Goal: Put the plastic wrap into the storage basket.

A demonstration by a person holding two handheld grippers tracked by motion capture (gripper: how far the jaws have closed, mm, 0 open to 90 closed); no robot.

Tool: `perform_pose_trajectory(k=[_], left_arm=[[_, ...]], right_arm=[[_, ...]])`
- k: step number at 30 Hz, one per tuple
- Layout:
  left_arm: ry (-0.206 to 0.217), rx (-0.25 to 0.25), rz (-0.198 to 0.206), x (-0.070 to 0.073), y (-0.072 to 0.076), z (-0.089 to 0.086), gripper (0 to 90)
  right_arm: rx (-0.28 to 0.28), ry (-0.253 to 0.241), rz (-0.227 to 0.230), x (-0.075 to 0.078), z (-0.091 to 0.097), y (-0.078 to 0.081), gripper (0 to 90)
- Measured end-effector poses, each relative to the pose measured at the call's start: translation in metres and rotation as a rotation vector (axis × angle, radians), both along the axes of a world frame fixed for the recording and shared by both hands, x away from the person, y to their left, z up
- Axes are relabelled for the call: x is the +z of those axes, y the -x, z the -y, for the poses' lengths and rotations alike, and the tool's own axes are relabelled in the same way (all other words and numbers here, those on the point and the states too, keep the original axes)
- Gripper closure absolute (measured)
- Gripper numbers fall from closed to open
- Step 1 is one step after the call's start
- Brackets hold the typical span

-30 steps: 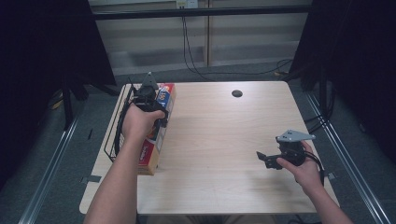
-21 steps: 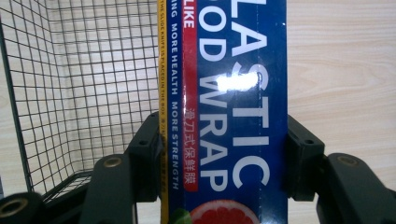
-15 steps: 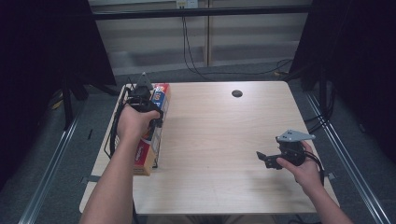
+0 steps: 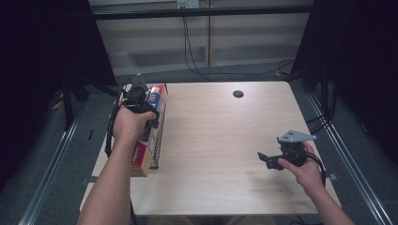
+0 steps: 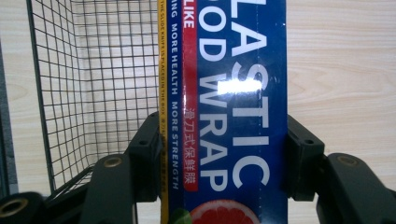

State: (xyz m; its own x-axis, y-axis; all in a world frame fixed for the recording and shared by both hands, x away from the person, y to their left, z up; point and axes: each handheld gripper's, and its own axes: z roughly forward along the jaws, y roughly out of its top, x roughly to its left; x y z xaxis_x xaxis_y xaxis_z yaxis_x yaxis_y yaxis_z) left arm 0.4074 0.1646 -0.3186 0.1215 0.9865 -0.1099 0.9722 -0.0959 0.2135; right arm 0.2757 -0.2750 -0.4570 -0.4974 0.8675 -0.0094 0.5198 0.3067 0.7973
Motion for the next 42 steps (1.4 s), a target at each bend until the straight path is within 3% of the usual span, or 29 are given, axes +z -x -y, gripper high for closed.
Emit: perform_pose_trajectory(k=[17, 42], left_arm=[[-0.001, 0.02, -0.008, -0.003, 0.0, -0.012, 43.3], [-0.011, 0.077, -0.015, -0.018, -0.001, -0.024, 43.3]], right_arm=[[-0.001, 0.003, 0.002, 0.0, 0.0, 0.0, 4.0], [0.003, 0.003, -0.001, -0.001, 0.0, 0.0, 4.0]])
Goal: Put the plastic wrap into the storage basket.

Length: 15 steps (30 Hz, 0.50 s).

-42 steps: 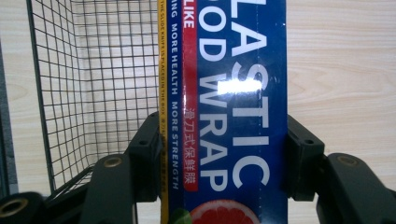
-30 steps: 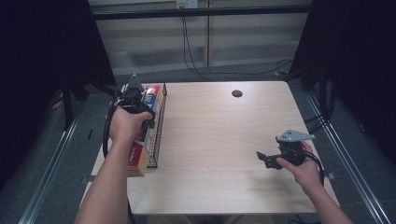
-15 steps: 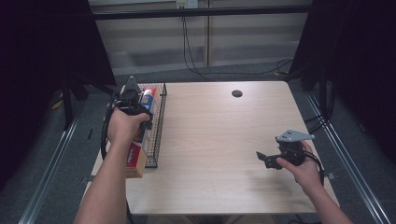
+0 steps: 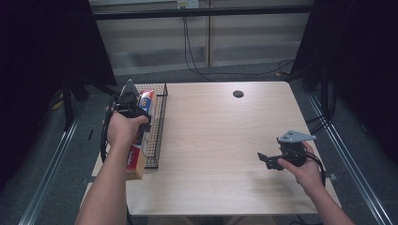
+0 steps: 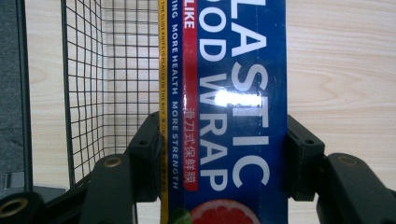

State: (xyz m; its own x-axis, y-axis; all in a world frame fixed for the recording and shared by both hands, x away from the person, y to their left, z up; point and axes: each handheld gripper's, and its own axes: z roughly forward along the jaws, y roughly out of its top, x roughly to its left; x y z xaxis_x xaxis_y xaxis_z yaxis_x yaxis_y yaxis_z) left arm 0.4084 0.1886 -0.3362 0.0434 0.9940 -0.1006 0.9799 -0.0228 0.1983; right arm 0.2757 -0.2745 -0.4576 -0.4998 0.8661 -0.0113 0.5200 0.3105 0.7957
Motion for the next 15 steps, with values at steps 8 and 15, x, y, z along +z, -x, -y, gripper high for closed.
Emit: perform_pose_trajectory(k=[8, 15], left_arm=[[-0.008, 0.006, -0.003, -0.009, -0.003, -0.001, 43.3], [-0.014, 0.002, -0.009, -0.017, -0.008, -0.002, 43.3]], right_arm=[[0.0, 0.002, -0.001, 0.0, 0.001, 0.0, 4.0], [0.003, 0.002, 0.0, -0.001, 0.001, 0.0, 4.0]])
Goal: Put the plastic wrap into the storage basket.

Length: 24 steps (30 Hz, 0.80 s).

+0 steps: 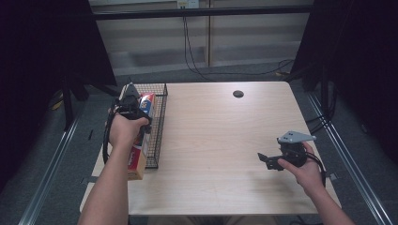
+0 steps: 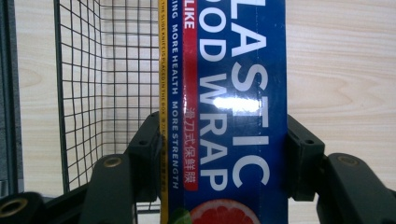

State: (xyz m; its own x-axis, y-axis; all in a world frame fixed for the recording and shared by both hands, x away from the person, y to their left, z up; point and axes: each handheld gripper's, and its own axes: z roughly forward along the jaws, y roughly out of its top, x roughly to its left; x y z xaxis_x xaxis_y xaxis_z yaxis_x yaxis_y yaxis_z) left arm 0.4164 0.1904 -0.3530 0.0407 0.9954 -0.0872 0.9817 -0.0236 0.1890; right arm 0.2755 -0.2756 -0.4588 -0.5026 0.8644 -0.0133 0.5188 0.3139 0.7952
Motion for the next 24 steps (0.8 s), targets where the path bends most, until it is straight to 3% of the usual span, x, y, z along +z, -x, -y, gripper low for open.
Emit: perform_pose_trajectory(k=[24], left_arm=[[0.0, 0.01, -0.015, -0.015, -0.009, -0.001, 43.1]], right_arm=[[-0.006, -0.002, -0.005, 0.0, 0.001, 0.0, 4.0]])
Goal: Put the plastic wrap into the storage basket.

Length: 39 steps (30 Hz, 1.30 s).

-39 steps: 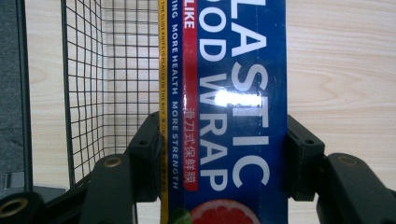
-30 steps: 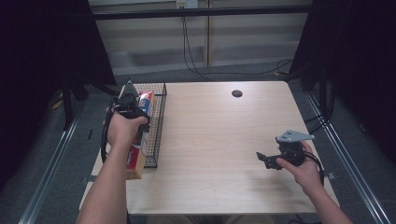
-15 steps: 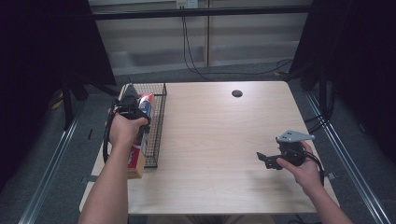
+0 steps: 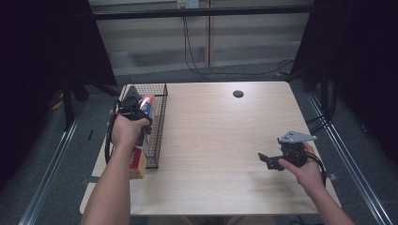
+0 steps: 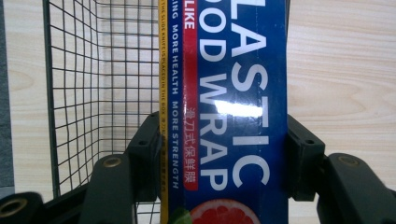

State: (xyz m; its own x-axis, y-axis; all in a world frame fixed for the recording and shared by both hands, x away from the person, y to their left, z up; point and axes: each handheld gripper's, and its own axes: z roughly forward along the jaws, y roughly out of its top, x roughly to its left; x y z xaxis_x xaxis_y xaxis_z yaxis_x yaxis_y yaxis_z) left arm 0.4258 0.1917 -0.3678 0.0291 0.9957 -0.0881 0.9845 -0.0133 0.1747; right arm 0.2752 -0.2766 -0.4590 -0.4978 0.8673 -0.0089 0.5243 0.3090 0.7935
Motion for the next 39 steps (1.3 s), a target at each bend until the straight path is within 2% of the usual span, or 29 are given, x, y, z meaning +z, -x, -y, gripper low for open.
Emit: perform_pose_trajectory(k=[4, 7, 10, 18, 20, 25, 29, 31, 32, 39], left_arm=[[-0.023, -0.008, -0.002, -0.002, -0.003, 0.002, 43.1], [-0.013, -0.002, -0.007, -0.005, -0.005, 0.001, 43.1], [-0.029, -0.004, -0.016, -0.007, -0.007, 0.001, 43.0], [-0.023, -0.012, -0.022, -0.013, -0.01, 0.001, 42.9], [-0.012, -0.002, -0.034, -0.014, -0.011, 0.001, 42.9], [-0.017, 0.001, -0.028, -0.017, -0.011, 0.001, 42.9], [-0.009, 0.003, -0.039, -0.017, -0.013, -0.001, 42.9], [-0.023, -0.007, -0.034, -0.018, -0.014, -0.001, 42.8], [-0.02, 0.006, -0.032, -0.019, -0.014, 0.0, 42.8], [-0.024, 0.001, -0.051, -0.022, -0.017, 0.002, 42.7]], right_arm=[[0.0, 0.0, 0.0, 0.0, 0.0, 0.0, 4.0], [-0.001, 0.0, -0.002, 0.001, 0.0, 0.001, 4.0], [-0.003, 0.0, 0.0, 0.001, 0.001, 0.0, 4.0], [-0.003, 0.0, -0.005, -0.001, 0.002, 0.0, 4.0], [-0.007, 0.003, -0.003, -0.001, 0.001, 0.0, 4.0], [-0.001, 0.002, -0.004, -0.001, 0.001, -0.001, 4.0], [-0.001, 0.001, -0.009, -0.001, 0.001, -0.001, 4.0], [-0.003, 0.002, -0.006, -0.001, 0.002, -0.001, 4.0], [-0.005, -0.002, -0.005, -0.001, 0.002, -0.001, 4.0], [-0.008, -0.006, -0.005, -0.001, 0.003, -0.001, 4.0]])
